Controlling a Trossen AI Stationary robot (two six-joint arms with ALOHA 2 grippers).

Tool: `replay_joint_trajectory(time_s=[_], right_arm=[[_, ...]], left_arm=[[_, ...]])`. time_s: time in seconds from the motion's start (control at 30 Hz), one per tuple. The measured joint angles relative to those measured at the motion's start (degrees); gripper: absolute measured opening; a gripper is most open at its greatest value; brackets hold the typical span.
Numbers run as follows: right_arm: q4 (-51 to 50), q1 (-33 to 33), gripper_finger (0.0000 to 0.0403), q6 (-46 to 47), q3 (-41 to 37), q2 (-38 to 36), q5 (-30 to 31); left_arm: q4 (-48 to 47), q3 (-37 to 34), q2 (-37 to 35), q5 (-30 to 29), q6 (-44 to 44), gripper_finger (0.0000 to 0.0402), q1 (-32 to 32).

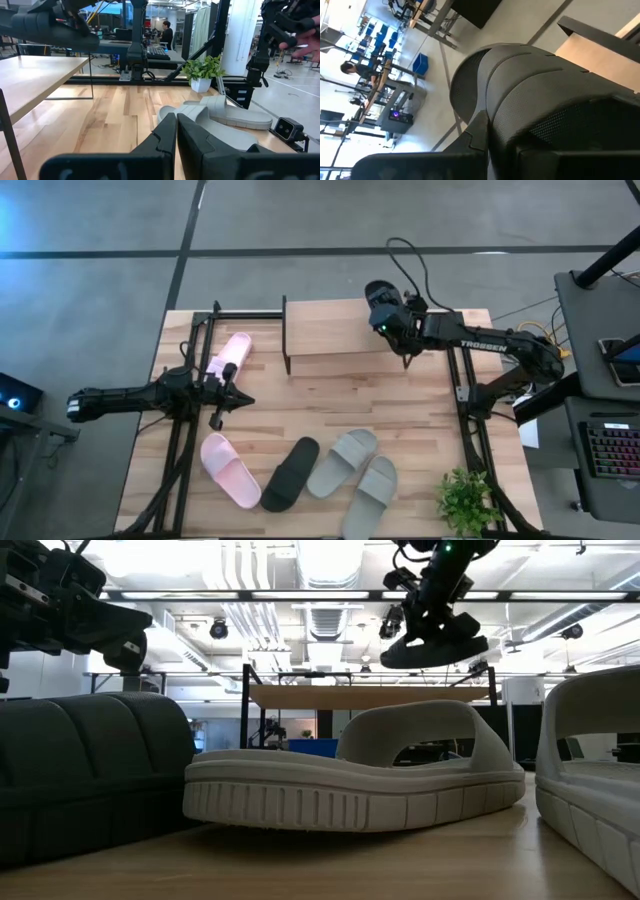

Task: Pick and place slides into the shelf
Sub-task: Put the right black slide on the shelf

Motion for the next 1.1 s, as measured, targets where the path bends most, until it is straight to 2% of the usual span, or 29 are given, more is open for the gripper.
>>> replay_joint_trajectory(time_s=[0.2,0.47,0.6,0.73,0.97,1.1], right_arm=[[0.44,-1.81,0.0080,-0.55,0.00,0.55,-0.15],[0.88,-4.60,0.0152,1.21,-0.07,4.87,-9.38],[1.34,-4.70,0.0173,0.47,-0.07,6.13,-10.15],[1.47,-5.18,0.0188,-6.81,-0.07,5.84,-10.24],[1.43,-5.36,0.0201,-29.51,1.12,2.74,-10.36],[-1.63,-5.66,0.0201,-33.56,2.97,2.43,-11.26]], left_arm=[[0.00,0.00,0.00,0.00,0.00,0.0000,0.02],[-0.02,0.00,0.07,0.00,-0.02,0.0000,0.02],[0.00,0.00,0.07,0.00,0.00,0.0000,0.02],[0.00,0.00,0.04,-0.02,0.00,0.0000,0.01],[0.00,0.00,0.02,-0.01,0.00,0.0000,0.01],[0.00,0.00,0.04,-0.02,0.00,0.0000,0.01]])
